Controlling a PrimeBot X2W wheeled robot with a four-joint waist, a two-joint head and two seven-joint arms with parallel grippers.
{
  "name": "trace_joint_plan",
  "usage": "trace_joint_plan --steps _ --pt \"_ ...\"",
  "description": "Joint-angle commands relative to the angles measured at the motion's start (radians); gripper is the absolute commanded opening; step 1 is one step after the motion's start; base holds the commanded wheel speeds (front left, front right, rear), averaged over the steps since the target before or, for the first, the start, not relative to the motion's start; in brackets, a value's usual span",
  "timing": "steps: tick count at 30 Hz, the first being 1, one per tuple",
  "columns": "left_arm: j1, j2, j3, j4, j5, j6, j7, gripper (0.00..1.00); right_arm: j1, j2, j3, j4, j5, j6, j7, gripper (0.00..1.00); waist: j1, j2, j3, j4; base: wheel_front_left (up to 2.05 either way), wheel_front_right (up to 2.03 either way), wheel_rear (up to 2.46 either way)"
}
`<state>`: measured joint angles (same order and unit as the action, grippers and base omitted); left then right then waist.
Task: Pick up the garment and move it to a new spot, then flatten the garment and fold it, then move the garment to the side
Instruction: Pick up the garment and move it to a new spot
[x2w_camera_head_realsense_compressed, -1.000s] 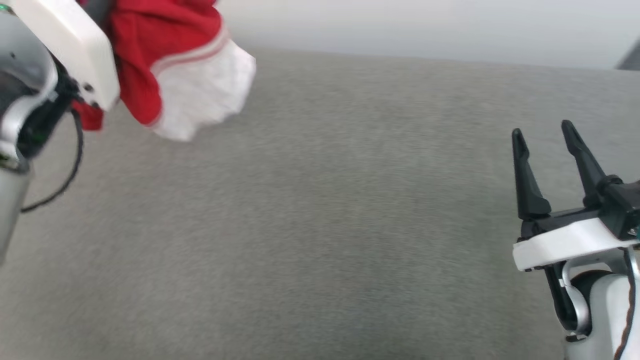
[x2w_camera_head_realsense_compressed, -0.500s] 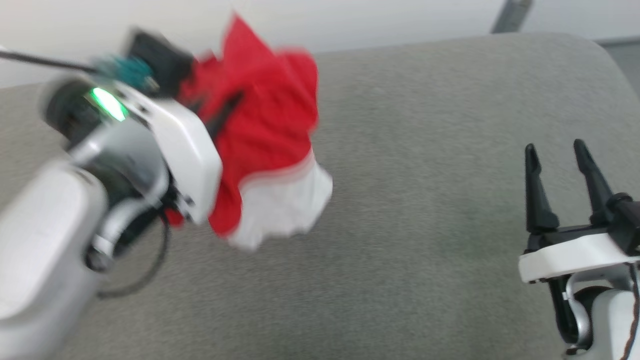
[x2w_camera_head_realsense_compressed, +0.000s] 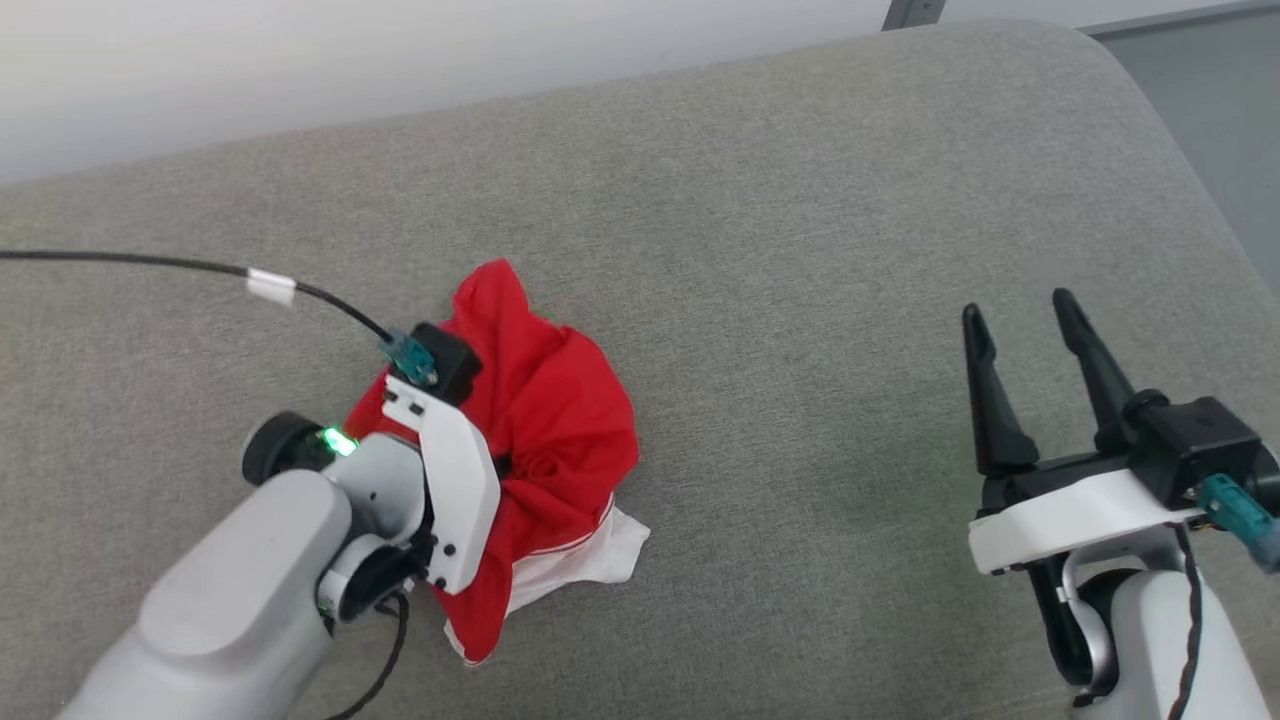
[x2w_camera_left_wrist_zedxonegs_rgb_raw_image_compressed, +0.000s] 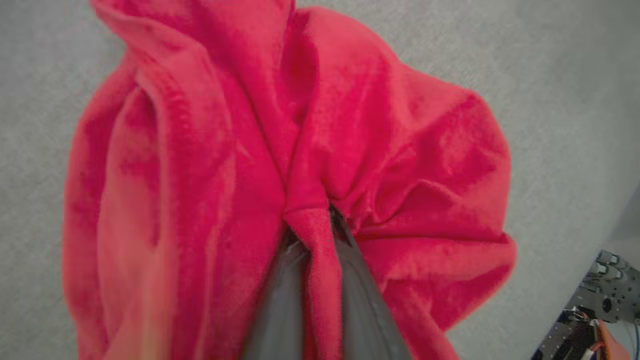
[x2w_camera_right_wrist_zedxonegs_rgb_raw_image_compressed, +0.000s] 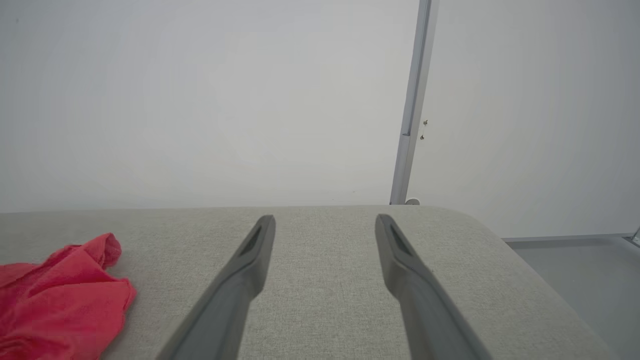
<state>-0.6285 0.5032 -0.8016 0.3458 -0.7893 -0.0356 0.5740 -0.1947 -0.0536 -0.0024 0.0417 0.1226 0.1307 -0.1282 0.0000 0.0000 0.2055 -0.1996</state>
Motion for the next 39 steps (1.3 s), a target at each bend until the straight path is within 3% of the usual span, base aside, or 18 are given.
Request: trace_joint_plan --steps 1,8,14,15,16,17,27,35,39 --pt "0.003 -0.005 -0.006 0.017 0.003 -0.004 0.000 0.00 -0.008 0.003 0.004 0.004 0.003 0.000 -0.007 1.00 0.0000 0.0000 -0.001 -0.002 0.00 0.00 0.00" --pt "-0.013 -0.069 -0.054 0.217 0.026 -0.048 -0.038 0.00 -0.022 0.003 0.027 0.041 0.019 0.000 -0.028 1.00 0.0000 0.0000 -0.007 -0.010 0.00 0.00 0.00" --pt "-0.042 -0.116 -0.068 0.303 0.008 -0.073 -0.080 0.00 -0.031 0.003 0.023 0.052 0.025 0.000 -0.037 1.00 0.0000 0.0000 -0.017 0.011 0.00 0.00 0.00" --pt "-0.053 -0.119 -0.062 0.304 0.006 -0.075 -0.092 0.19 -0.030 0.003 0.019 0.053 0.026 0.000 -0.037 1.00 0.0000 0.0000 -0.022 0.017 0.00 0.00 0.00" --pt "-0.066 -0.121 -0.058 0.303 0.003 -0.078 -0.108 0.48 -0.028 0.003 0.017 0.054 0.023 0.000 -0.036 1.00 0.0000 0.0000 -0.027 0.024 0.00 0.00 0.00" --pt "-0.074 -0.119 -0.050 0.301 -0.005 -0.080 -0.120 1.00 -0.026 0.003 0.016 0.054 0.019 0.000 -0.035 1.00 0.0000 0.0000 -0.033 0.031 0.00 0.00 0.00" --pt "-0.062 -0.052 -0.004 0.160 -0.027 -0.092 -0.289 1.00 0.023 0.003 -0.035 0.031 0.007 0.000 -0.007 1.00 0.0000 0.0000 -0.114 0.121 0.00 0.00 0.00" --pt "0.030 0.031 0.082 0.022 -0.026 -0.051 -0.495 1.00 0.067 0.003 -0.067 0.020 0.028 0.000 0.004 1.00 0.0000 0.0000 -0.173 0.186 0.00 0.00 0.00" --pt "0.109 0.068 0.134 -0.027 -0.032 -0.009 -0.611 1.00 0.093 0.003 -0.071 0.021 0.033 0.000 0.009 1.00 0.0000 0.0000 -0.202 0.208 0.00 0.00 0.00"
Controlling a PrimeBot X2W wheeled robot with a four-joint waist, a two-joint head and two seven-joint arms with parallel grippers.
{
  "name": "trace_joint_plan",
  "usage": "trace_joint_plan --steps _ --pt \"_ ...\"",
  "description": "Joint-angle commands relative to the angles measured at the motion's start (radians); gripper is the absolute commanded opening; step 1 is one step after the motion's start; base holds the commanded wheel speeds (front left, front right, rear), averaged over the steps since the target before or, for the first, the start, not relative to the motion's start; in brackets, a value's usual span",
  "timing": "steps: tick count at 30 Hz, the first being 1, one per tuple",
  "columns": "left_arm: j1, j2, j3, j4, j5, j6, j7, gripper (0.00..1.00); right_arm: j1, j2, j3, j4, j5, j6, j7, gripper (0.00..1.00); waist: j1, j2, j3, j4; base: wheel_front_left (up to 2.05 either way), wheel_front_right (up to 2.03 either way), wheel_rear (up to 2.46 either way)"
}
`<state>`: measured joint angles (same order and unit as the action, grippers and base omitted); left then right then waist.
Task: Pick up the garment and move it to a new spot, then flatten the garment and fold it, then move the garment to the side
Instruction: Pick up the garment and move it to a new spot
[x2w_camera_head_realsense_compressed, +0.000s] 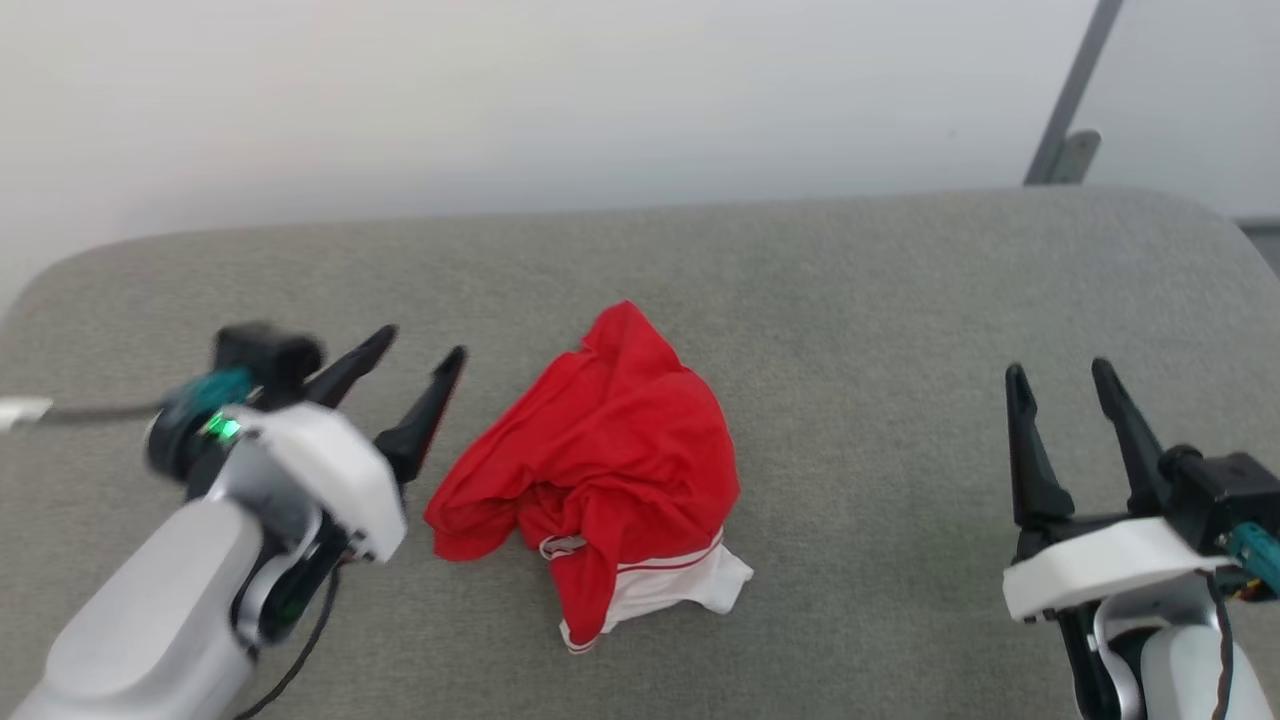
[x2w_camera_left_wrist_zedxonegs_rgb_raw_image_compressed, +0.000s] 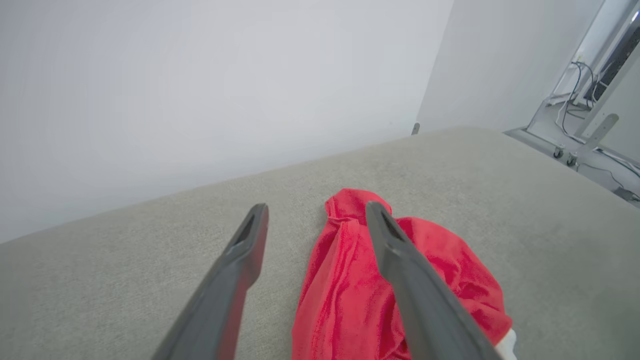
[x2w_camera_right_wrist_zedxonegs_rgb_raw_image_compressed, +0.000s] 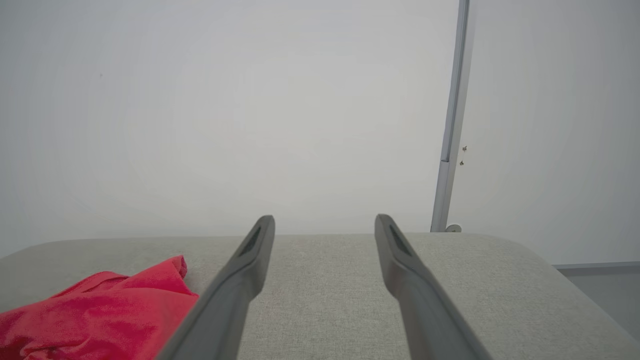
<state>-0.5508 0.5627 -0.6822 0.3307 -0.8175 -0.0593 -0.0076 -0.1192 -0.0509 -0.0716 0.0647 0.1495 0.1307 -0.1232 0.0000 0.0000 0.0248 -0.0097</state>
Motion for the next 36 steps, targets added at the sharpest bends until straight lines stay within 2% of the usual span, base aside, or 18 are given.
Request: trace_joint_plan --steps 1,4,11,15,18,24,36 --pt "0.053 0.019 0.025 -0.025 -0.002 0.025 -0.056 1.00 0.023 0.000 -0.003 -0.003 0.007 0.000 0.004 1.00 0.0000 0.0000 -0.027 0.023 0.00 0.00 0.00" --pt "0.099 0.043 0.045 -0.051 0.005 0.044 -0.112 1.00 0.033 0.000 -0.003 -0.005 0.009 0.000 0.005 1.00 0.0000 0.0000 -0.036 0.030 0.00 0.00 0.00" --pt "0.282 0.095 0.137 -0.140 -0.007 0.143 -0.236 1.00 0.068 0.000 -0.009 -0.013 0.014 0.000 0.010 1.00 0.0000 0.0000 -0.059 0.051 0.00 0.00 0.00" --pt "0.385 0.097 0.208 -0.198 0.003 0.186 -0.256 1.00 0.084 0.000 -0.014 -0.018 0.017 0.000 0.014 1.00 0.0000 0.0000 -0.066 0.063 0.00 0.00 0.00" --pt "0.454 0.081 0.279 -0.246 0.025 0.199 -0.258 1.00 0.095 0.000 -0.017 -0.021 0.020 0.000 0.015 1.00 0.0000 0.0000 -0.070 0.071 0.00 0.00 0.00" --pt "0.600 0.009 0.414 -0.307 0.083 0.169 -0.258 1.00 0.112 0.000 -0.019 -0.024 0.029 0.000 0.015 1.00 0.0000 0.0000 -0.077 0.080 0.00 0.00 0.00" --pt "0.715 -0.139 0.530 -0.302 0.202 0.082 -0.259 1.00 0.145 0.000 -0.031 -0.017 0.045 0.000 0.007 1.00 0.0000 0.0000 -0.084 0.082 0.00 0.00 0.00"
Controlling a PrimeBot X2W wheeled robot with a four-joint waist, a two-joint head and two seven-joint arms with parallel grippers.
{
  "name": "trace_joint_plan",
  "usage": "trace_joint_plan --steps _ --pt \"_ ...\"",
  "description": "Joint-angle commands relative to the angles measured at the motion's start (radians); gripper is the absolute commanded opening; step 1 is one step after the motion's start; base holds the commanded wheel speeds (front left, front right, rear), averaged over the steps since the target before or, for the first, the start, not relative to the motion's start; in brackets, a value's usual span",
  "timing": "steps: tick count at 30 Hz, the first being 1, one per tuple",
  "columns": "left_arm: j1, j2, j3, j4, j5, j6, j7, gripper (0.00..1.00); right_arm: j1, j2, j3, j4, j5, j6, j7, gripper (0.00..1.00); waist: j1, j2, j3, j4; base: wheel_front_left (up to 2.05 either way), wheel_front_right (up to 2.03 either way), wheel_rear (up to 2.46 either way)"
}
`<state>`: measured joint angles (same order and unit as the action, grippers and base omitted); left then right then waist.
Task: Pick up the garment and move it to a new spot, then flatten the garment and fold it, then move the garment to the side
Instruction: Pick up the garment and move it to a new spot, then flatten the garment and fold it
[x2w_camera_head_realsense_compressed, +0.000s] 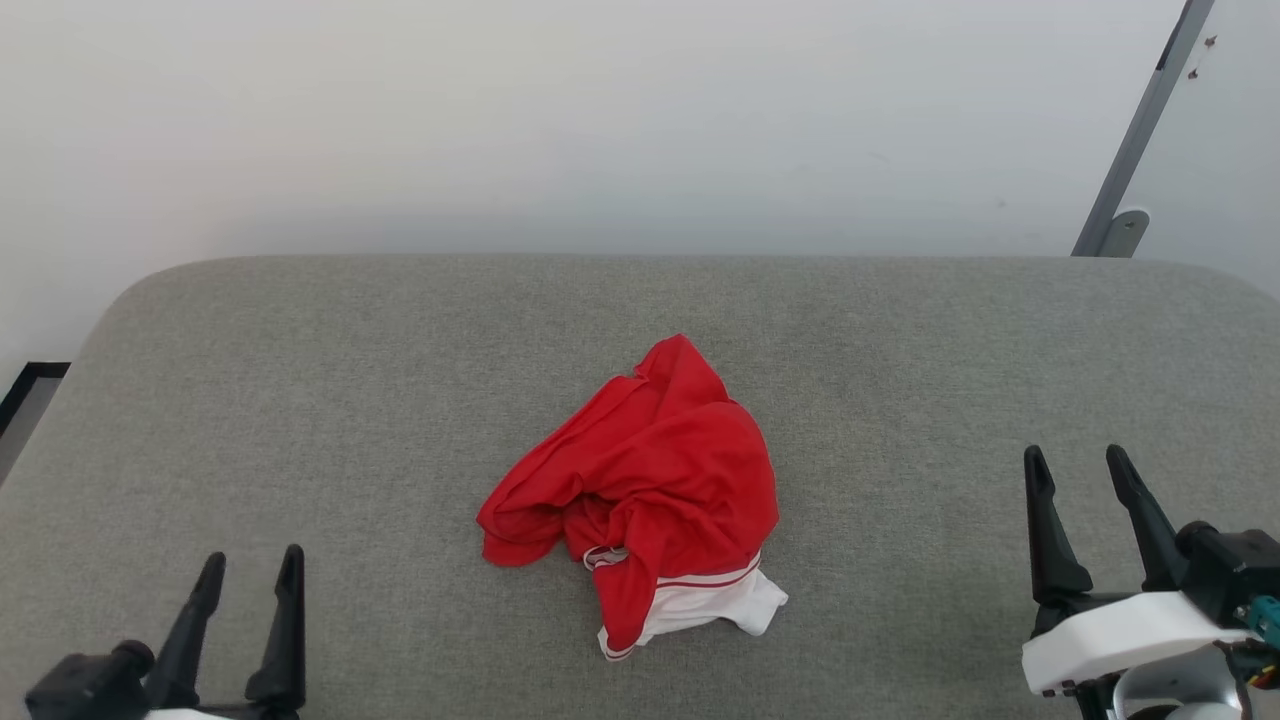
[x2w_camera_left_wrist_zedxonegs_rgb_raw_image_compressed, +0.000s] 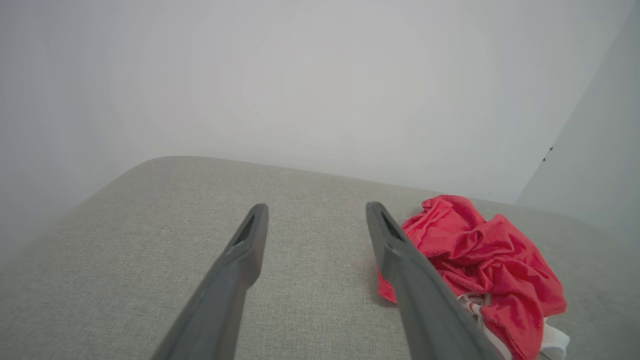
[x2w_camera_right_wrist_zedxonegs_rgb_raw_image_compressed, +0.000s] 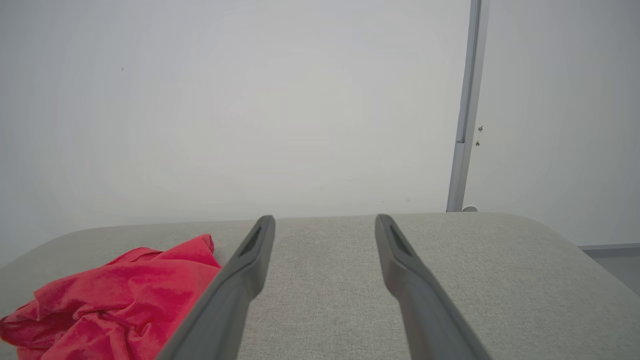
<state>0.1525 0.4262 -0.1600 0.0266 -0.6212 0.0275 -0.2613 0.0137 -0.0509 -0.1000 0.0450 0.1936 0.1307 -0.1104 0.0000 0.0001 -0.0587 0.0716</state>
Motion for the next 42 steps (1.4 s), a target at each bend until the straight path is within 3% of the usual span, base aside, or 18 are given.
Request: trace_joint_plan --steps 1,16,27,35,42 --pt "0.018 -0.014 0.013 0.004 0.014 -0.011 -0.005 1.00 0.015 0.000 -0.003 0.004 0.002 0.000 -0.006 1.00 0.0000 -0.0001 -0.001 0.001 0.00 0.00 0.00" --pt "0.052 -0.150 0.092 0.036 0.134 -0.091 -0.005 1.00 0.030 0.000 0.000 0.000 0.009 0.000 -0.003 1.00 0.0000 -0.0001 -0.004 0.006 0.00 0.00 0.00" --pt "0.039 -0.185 0.112 0.043 0.211 -0.120 -0.005 1.00 0.026 0.001 0.031 0.013 0.034 0.000 0.048 1.00 0.0000 -0.0001 0.002 0.026 0.00 0.00 0.00" --pt "0.002 -0.204 0.100 0.050 0.226 -0.137 -0.005 1.00 0.002 -0.003 0.173 0.043 0.035 0.000 0.217 1.00 0.0000 -0.0001 0.026 0.087 0.00 0.00 0.00" --pt "-0.051 -0.216 0.068 0.055 0.228 -0.149 -0.005 1.00 -0.048 -0.064 0.295 0.086 0.050 0.000 0.430 1.00 0.0000 -0.0001 0.084 0.159 0.00 0.00 0.00"
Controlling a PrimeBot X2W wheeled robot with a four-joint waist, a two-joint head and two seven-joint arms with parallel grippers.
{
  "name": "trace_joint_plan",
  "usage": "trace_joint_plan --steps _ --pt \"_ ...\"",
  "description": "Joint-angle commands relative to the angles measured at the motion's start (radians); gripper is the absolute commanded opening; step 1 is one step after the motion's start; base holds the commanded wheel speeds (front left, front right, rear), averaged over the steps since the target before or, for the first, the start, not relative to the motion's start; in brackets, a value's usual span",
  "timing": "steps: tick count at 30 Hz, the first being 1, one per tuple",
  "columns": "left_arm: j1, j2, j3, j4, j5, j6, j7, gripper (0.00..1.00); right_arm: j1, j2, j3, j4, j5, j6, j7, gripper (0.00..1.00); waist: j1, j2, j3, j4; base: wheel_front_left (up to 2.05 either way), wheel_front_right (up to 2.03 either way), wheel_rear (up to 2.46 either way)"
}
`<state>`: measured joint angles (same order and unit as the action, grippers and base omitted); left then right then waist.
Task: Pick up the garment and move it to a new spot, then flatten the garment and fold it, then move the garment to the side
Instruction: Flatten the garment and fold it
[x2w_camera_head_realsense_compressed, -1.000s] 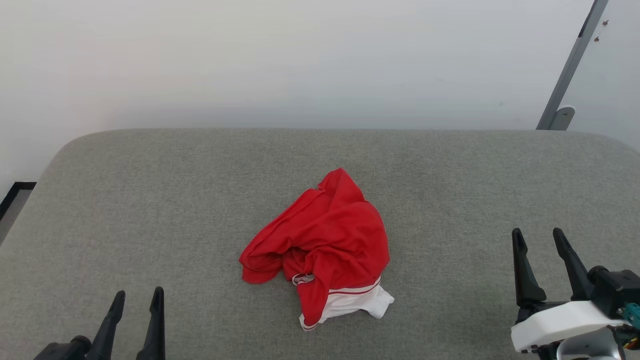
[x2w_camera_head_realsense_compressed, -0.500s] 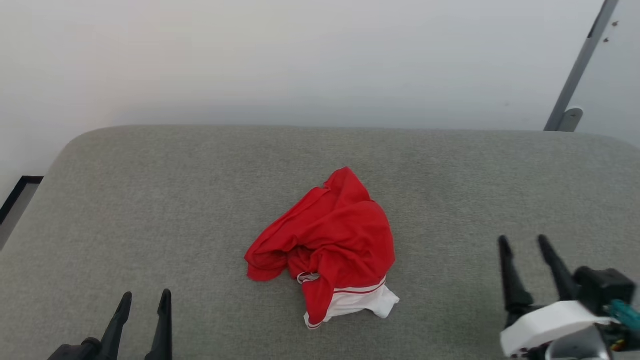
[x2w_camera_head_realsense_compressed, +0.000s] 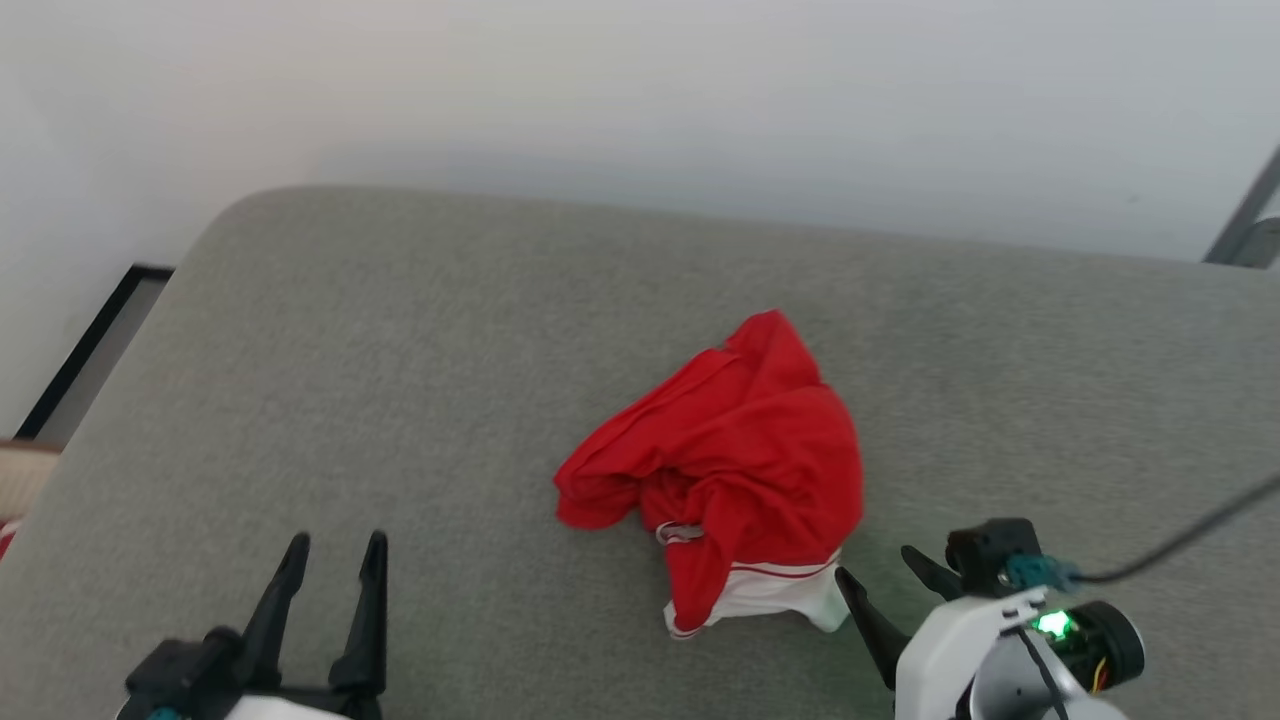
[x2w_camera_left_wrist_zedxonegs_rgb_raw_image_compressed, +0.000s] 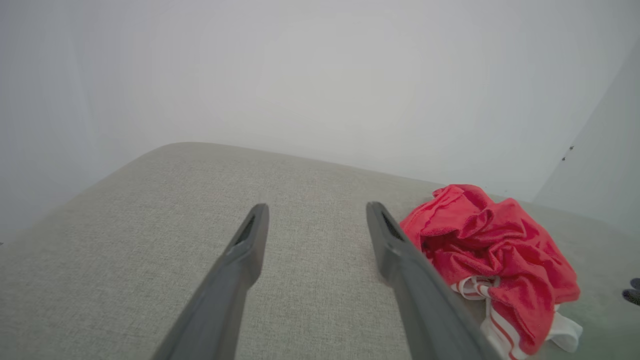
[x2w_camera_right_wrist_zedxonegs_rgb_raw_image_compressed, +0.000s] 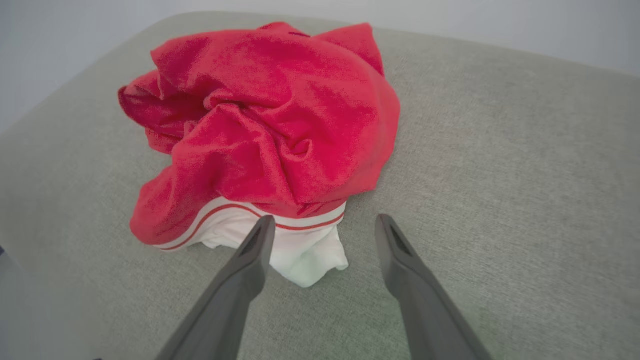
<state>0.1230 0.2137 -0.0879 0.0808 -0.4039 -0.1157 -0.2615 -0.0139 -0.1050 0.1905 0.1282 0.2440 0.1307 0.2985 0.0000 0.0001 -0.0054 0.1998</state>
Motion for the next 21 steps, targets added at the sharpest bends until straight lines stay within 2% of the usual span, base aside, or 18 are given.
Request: trace_joint_plan --steps 1,12,17,18,19,21 --pt "-0.029 -0.005 -0.007 0.002 0.010 -0.006 -0.005 1.00 -0.029 -0.018 0.013 0.010 -0.001 0.000 0.047 1.00 0.0000 -0.0001 0.041 0.041 0.00 0.00 0.00" --pt "-0.117 -0.039 -0.051 0.021 0.005 -0.015 -0.005 1.00 -0.120 -0.077 0.051 0.107 -0.024 0.000 0.305 1.00 0.0000 -0.0001 0.135 0.147 0.00 0.00 0.00" --pt "-0.131 -0.047 -0.052 0.026 -0.003 -0.014 -0.005 1.00 -0.136 -0.078 0.095 0.172 -0.009 0.000 0.379 1.00 0.0000 -0.0001 0.146 0.163 0.00 0.00 0.00" --pt "-0.135 -0.048 -0.055 0.026 -0.006 -0.014 -0.005 1.00 -0.148 -0.095 0.129 0.181 -0.022 0.000 0.387 0.45 0.0000 -0.0001 0.146 0.166 0.00 0.00 0.00" --pt "-0.138 -0.047 -0.055 0.028 -0.007 -0.015 -0.005 1.00 -0.160 -0.109 0.155 0.186 -0.015 0.001 0.390 0.00 0.0000 -0.0001 0.146 0.167 0.00 0.00 0.00" --pt "-0.137 -0.045 -0.051 0.032 -0.007 -0.015 -0.005 1.00 -0.179 -0.124 0.155 0.188 0.015 0.000 0.394 0.00 0.0000 -0.0001 0.140 0.163 0.00 0.00 0.00"
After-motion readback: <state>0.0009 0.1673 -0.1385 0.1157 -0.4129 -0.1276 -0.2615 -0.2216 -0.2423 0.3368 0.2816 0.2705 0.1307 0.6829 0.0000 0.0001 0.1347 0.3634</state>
